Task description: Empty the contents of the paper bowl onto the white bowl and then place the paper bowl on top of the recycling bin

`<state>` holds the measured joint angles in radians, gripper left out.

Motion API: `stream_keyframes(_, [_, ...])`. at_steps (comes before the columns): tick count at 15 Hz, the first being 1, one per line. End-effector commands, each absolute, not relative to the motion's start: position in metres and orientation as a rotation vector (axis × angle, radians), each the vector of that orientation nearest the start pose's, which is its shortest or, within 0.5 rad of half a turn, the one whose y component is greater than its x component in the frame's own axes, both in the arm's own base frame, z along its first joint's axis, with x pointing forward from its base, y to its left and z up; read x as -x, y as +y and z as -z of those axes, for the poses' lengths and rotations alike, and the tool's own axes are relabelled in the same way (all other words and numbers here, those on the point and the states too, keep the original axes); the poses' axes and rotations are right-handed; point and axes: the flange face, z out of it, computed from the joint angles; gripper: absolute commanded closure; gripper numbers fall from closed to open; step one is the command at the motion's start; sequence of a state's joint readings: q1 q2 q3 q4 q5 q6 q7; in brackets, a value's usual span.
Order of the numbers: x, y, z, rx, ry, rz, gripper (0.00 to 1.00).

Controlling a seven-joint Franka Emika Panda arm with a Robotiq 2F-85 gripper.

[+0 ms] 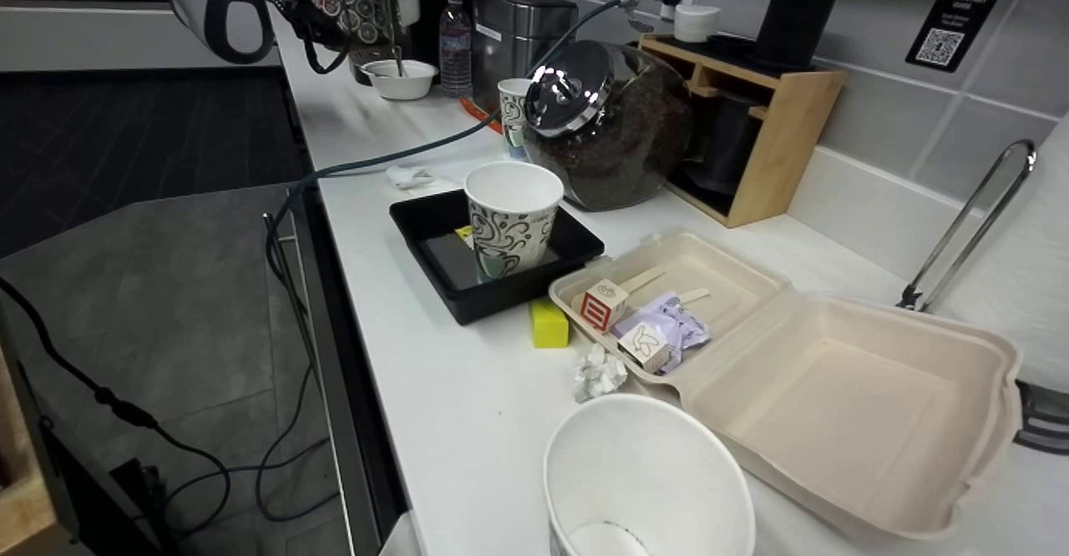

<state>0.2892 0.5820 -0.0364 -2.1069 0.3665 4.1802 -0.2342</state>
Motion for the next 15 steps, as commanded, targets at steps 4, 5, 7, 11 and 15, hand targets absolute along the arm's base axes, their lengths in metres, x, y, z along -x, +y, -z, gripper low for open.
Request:
stream_keyframes(4, [-0.584, 0.101, -0.312, 2.405, -0.104, 2.281, 0.99])
stream_keyframes(5, [-0.585, 0.101, -0.311, 2.409, -0.108, 2.282, 0.99])
stream_keyframes(7, [-0.585, 0.101, -0.31, 2.407, -0.109, 2.278, 0.99])
stream_keyframes(11, [-0.581, 0.099, -0.32, 2.403, -0.01, 2.088, 0.99])
stream_keyframes(15, [-0.572, 0.105, -0.331, 2.368, 0.066, 1.875, 0.99])
